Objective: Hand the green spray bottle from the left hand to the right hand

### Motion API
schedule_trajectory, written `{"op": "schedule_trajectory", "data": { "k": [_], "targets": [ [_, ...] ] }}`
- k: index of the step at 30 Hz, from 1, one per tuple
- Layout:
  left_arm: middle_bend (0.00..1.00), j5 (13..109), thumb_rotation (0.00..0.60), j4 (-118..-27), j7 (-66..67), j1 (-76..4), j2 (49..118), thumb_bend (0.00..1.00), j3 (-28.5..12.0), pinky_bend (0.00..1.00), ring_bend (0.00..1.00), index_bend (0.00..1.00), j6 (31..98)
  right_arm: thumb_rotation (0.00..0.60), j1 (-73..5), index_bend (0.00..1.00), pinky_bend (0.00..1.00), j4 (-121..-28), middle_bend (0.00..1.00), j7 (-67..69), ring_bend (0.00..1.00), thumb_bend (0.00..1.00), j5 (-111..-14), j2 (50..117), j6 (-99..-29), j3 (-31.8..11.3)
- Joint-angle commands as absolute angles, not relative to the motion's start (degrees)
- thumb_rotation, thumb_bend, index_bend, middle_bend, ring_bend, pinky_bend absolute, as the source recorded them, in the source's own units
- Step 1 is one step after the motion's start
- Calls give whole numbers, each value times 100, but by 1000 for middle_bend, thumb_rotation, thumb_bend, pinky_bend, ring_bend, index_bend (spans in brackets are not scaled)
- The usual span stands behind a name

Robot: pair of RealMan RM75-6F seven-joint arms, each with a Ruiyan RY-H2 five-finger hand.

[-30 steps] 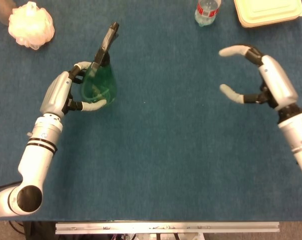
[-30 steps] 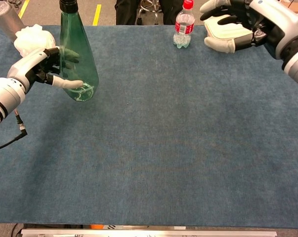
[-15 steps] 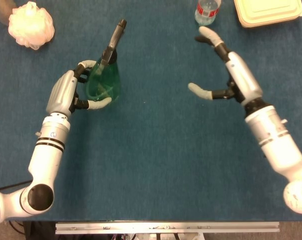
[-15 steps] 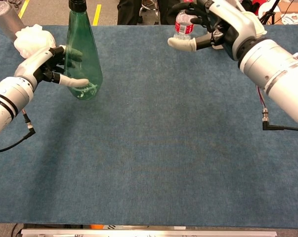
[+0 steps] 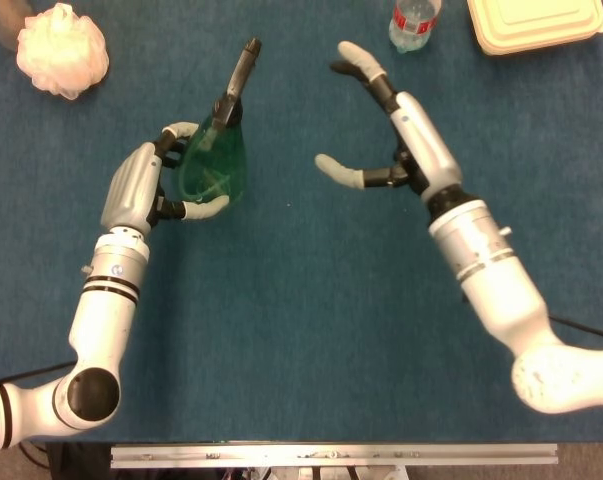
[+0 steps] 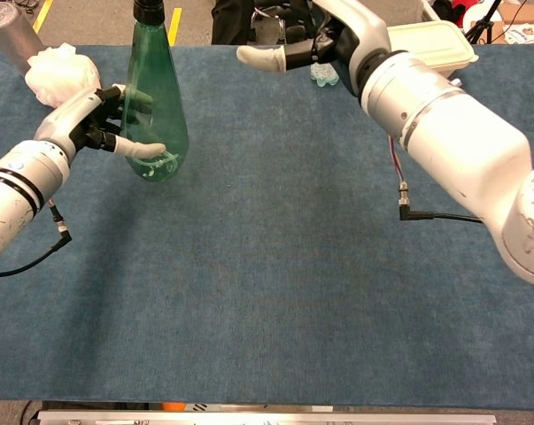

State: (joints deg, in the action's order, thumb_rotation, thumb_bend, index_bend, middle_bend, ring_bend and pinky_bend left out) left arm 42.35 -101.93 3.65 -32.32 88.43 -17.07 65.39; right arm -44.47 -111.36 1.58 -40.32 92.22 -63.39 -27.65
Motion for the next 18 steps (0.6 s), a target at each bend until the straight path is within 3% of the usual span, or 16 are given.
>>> {"op": "schedule_trajectory", "data": {
  "k": [1, 18],
  "targets": [
    [331, 4213, 600, -10219, 406, -3240, 8869, 173, -1723, 399, 263, 235, 6570, 600, -4627, 36, 20, -11074, 126, 18, 0, 212, -3813, 9416, -6449, -2886],
    [324, 4191, 600, -10393, 758, -3329, 9243, 173, -1713, 400, 263, 229, 6793, 600, -4539, 36, 20, -10907, 121, -10, 0, 219, -3983, 9481, -6609, -2759]
  ]
}}
